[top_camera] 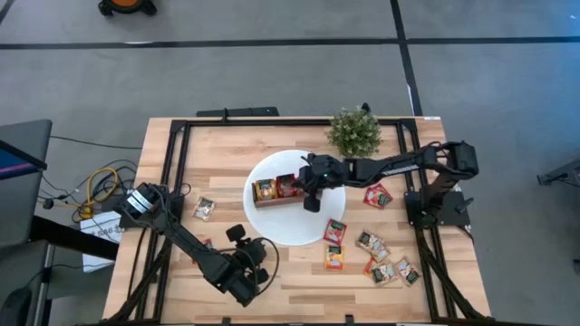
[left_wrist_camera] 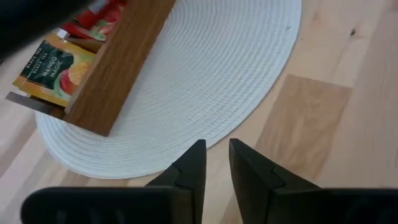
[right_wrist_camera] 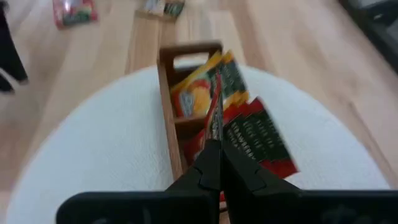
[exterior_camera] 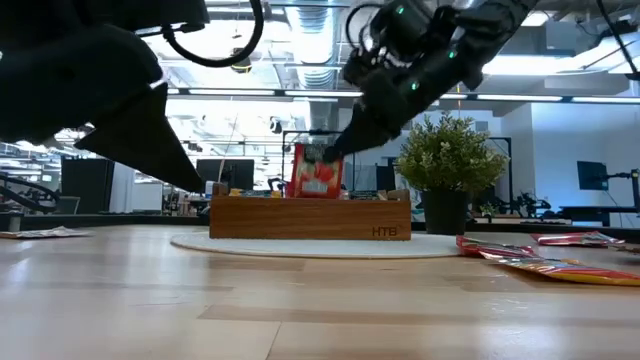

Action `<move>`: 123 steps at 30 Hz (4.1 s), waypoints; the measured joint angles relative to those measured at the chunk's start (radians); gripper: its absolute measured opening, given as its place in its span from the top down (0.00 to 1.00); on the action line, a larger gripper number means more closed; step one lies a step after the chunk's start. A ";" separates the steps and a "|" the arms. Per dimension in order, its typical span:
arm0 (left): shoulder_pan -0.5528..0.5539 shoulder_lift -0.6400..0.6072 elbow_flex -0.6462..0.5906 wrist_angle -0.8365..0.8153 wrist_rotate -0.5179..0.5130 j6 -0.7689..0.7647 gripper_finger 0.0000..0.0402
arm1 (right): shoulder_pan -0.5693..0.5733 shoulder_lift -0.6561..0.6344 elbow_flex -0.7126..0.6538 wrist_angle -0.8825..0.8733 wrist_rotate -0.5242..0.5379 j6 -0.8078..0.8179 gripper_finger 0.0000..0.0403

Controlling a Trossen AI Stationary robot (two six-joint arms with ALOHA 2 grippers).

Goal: Pick & Place Tea
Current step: Put the red tea bag into the middle section of the wooden organizer, then put the brown tea bag into the right section of the wooden organizer

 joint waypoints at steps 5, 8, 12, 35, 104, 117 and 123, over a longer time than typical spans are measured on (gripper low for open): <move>-0.002 0.000 0.000 0.004 -0.011 -0.006 0.86 | 0.000 0.054 0.027 -0.011 -0.002 -0.063 1.00; -0.002 0.000 0.000 0.009 -0.013 -0.006 0.86 | 0.000 0.076 0.039 -0.013 -0.002 -0.112 1.00; -0.001 0.000 0.000 0.010 -0.014 -0.006 0.86 | 0.000 0.076 0.048 -0.008 0.013 -0.155 1.00; -0.004 0.000 0.000 0.011 -0.019 -0.015 0.86 | 0.190 -0.096 0.047 -0.162 0.446 -0.189 0.65; -0.010 0.000 0.001 0.172 -0.020 0.081 0.86 | 0.570 -0.351 -0.382 -0.416 0.182 0.722 0.42; -0.010 0.000 0.001 0.174 -0.022 0.080 0.86 | 0.688 -0.315 -0.380 -0.556 0.240 0.807 0.30; -0.010 0.000 0.001 0.176 -0.022 0.079 0.86 | 0.732 -0.200 -0.370 -0.535 0.274 0.831 0.31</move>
